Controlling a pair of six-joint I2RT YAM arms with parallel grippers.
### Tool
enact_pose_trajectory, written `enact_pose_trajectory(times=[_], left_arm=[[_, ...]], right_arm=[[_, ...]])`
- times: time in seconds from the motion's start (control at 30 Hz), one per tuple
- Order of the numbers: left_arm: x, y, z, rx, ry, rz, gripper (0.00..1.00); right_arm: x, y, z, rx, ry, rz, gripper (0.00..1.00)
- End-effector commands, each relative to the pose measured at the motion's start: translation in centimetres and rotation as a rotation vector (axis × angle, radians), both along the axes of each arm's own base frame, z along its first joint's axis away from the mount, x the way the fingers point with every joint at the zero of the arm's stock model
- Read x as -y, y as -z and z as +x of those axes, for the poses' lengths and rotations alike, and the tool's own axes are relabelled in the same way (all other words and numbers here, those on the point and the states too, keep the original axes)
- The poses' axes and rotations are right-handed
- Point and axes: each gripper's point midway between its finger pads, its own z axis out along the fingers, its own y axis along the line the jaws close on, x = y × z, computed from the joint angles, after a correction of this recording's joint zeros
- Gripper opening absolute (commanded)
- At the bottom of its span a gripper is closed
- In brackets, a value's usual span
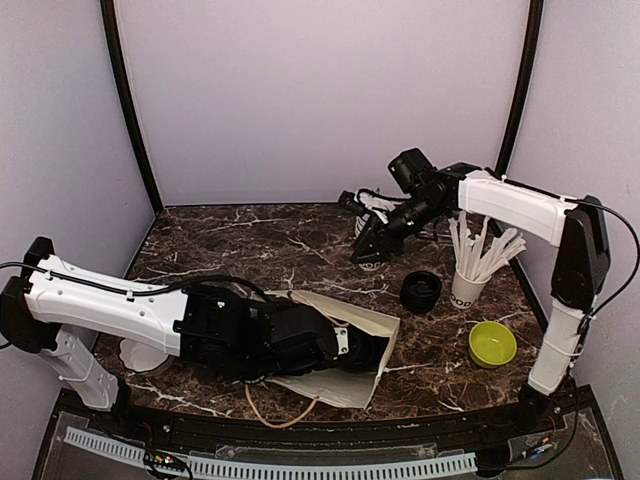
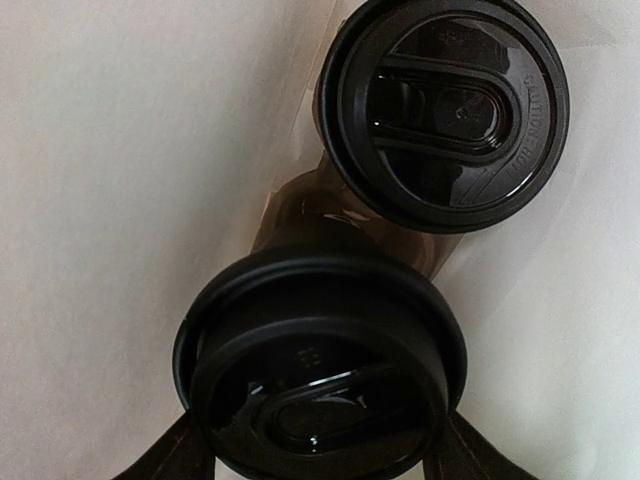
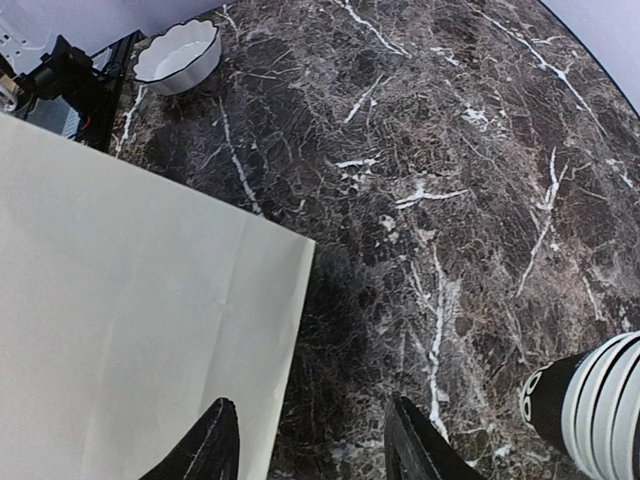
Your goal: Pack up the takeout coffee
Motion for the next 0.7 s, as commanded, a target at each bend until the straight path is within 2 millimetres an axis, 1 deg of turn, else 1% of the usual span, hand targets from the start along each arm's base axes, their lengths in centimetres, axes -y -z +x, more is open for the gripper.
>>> enact_pose_trajectory(times=[0.0, 0.13, 0.23, 0.33, 0.43, 0.67], left_arm=[[-0.2, -0.8, 0.3, 0.001, 0.004, -0.042, 0.42], [-0.3, -0.7, 0.5, 0.003, 0.007, -0.043, 0.42], [-0.3, -0.6, 0.6, 0.001, 0.007, -0.044, 0.42], [-0.4, -0.6, 0.6, 0.0, 0.006, -0.044, 0.42], [-0.5, -0.5, 0.6, 0.001, 0.004, -0.045, 0.42], [-0.6, -0.4, 0.5, -0.002, 0.006, -0.046, 0.42]], right_arm=[[-1.6, 0.5, 3.3, 0.042, 0.065, -0.009, 0.49], [-2.5, 1.9, 4.7, 0.047, 0.097, -0.052, 0.48], [-3.0, 3.4, 5.4, 0.056, 0.118, -0.108, 0.48], [-3.3, 4.8, 5.6, 0.069, 0.125, -0.158, 0.48], [-3.5, 6.2, 5.5, 0.063, 0.119, -0.2, 0.48], [-4.1, 9.0, 4.3, 0.005, 0.08, -0.267, 0.47]])
